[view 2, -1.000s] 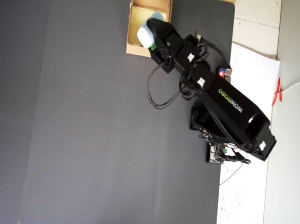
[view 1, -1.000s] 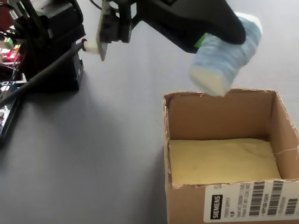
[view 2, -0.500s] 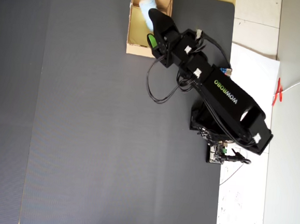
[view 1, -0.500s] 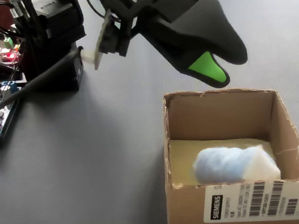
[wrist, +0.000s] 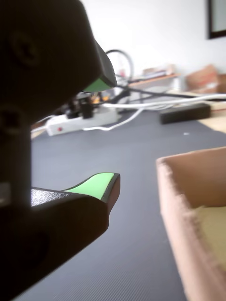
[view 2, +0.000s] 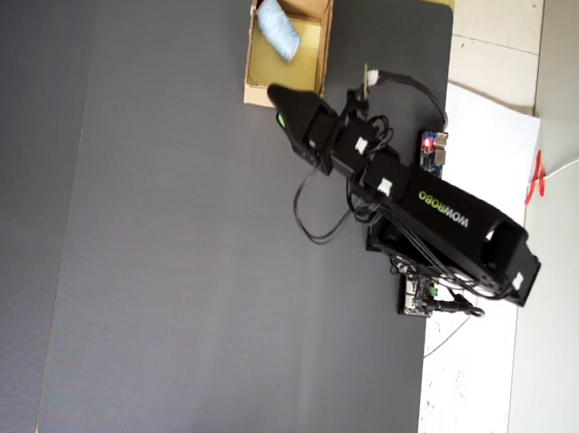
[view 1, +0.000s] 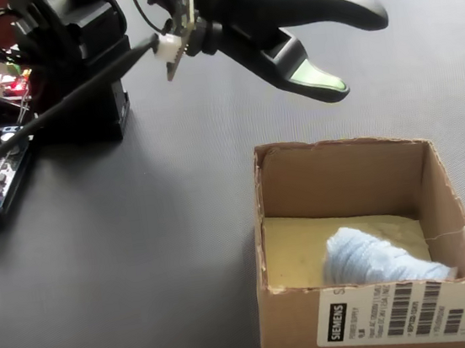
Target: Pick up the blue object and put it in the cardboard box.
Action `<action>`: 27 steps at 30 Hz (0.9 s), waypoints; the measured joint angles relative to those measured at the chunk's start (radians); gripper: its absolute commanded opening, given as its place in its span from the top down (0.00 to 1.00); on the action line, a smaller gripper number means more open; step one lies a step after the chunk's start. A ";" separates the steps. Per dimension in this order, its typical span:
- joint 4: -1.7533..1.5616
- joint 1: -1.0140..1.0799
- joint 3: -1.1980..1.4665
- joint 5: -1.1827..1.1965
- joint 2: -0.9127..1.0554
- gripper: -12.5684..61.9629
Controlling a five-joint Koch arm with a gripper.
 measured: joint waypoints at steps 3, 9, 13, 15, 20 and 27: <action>-0.026 -0.081 0.087 0.038 0.066 0.38; -0.084 -0.219 0.265 0.061 0.169 0.38; -0.084 -0.293 0.345 0.061 0.173 0.38; -0.086 -0.328 0.367 0.061 0.173 0.38; -0.087 -0.396 0.443 0.061 0.173 0.38; -0.086 -0.410 0.474 0.061 0.173 0.37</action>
